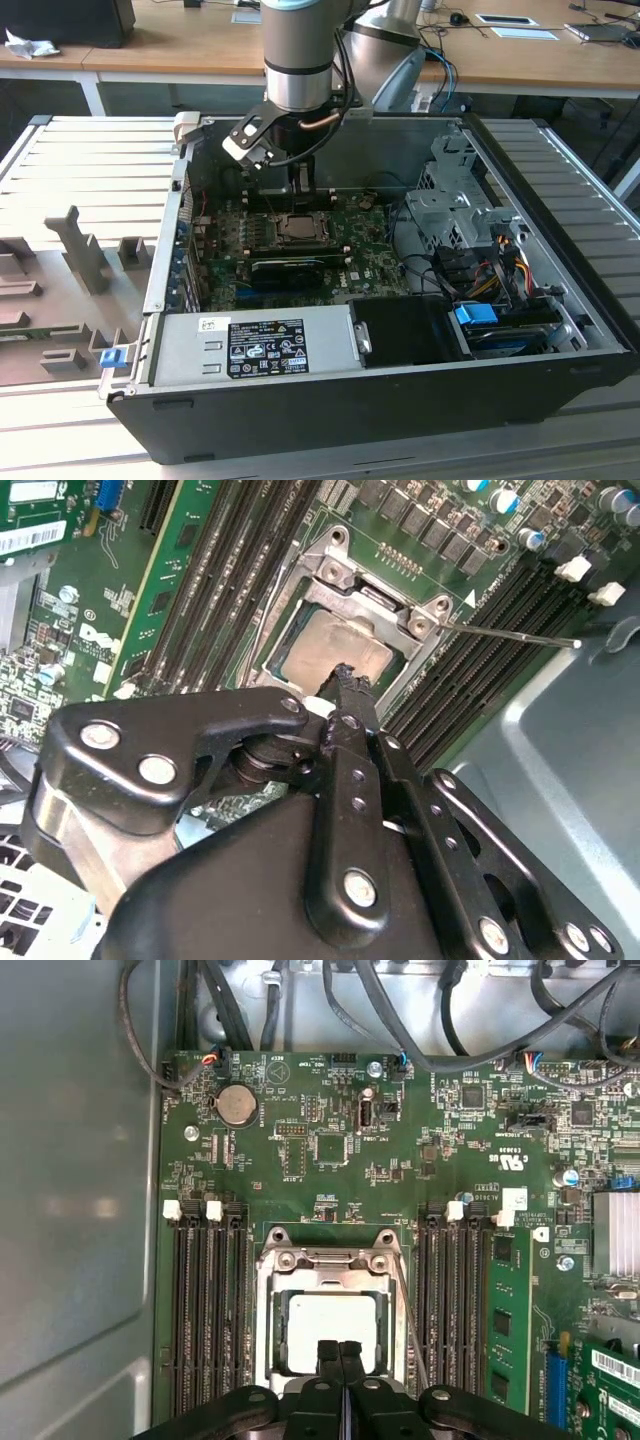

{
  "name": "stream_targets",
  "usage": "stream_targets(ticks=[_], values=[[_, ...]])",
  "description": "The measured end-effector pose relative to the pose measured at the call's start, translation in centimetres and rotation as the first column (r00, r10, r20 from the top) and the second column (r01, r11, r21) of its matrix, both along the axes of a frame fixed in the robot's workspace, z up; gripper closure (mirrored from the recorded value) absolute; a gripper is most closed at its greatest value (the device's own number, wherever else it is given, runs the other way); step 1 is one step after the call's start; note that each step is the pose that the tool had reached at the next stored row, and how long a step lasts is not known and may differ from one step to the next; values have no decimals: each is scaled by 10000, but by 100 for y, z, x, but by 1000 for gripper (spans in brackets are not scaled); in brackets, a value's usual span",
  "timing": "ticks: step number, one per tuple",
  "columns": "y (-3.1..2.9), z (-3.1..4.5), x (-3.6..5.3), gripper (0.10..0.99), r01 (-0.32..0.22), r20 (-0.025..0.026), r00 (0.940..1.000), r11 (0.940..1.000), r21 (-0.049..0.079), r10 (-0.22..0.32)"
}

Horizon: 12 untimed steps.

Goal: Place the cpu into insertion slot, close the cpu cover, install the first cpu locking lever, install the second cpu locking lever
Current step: 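Install the first cpu locking lever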

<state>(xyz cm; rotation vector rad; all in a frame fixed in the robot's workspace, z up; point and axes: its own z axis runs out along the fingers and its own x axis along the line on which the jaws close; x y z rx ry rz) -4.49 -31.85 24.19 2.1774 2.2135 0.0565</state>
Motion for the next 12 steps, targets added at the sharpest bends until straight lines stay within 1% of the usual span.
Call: stream_targets(ticks=[3,5,12], values=[[0,32,0,980,0,0,10000,10000,0,0],[0,84,0,980,-1,0,10000,10000,0,1],[0,184,0,980,0,0,10000,10000,-1,0]])
